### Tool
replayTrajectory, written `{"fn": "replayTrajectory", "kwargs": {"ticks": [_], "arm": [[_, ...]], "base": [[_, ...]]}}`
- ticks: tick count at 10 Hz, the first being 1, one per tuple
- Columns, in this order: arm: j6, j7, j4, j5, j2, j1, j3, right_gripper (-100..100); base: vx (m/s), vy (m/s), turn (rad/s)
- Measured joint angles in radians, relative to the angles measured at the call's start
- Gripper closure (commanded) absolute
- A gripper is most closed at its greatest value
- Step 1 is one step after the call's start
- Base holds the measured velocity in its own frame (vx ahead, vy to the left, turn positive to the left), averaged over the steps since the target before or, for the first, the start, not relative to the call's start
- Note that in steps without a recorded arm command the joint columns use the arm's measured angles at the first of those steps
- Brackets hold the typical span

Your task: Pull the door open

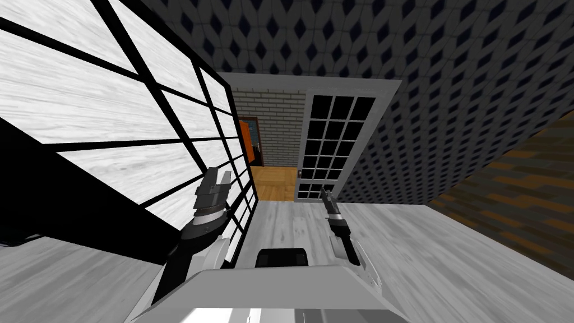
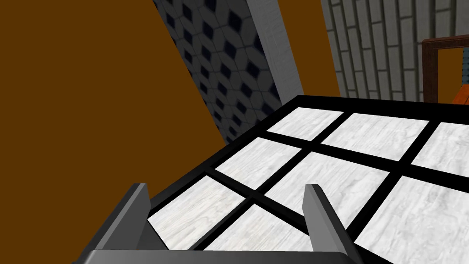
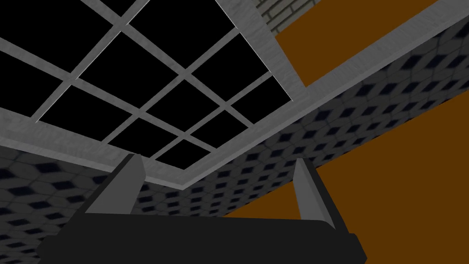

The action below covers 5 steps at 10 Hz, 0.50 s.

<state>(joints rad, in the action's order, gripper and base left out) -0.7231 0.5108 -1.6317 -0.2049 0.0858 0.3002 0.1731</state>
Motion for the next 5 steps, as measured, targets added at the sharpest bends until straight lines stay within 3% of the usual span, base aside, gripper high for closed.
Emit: {"fn": "replayTrajectory", "kwargs": {"ticks": [5], "arm": [[-0.022,0.079,0.112,-0.041,0.011,-0.033,0.023,-100]], "base": [[0.103,0.025,-0.018]]}}
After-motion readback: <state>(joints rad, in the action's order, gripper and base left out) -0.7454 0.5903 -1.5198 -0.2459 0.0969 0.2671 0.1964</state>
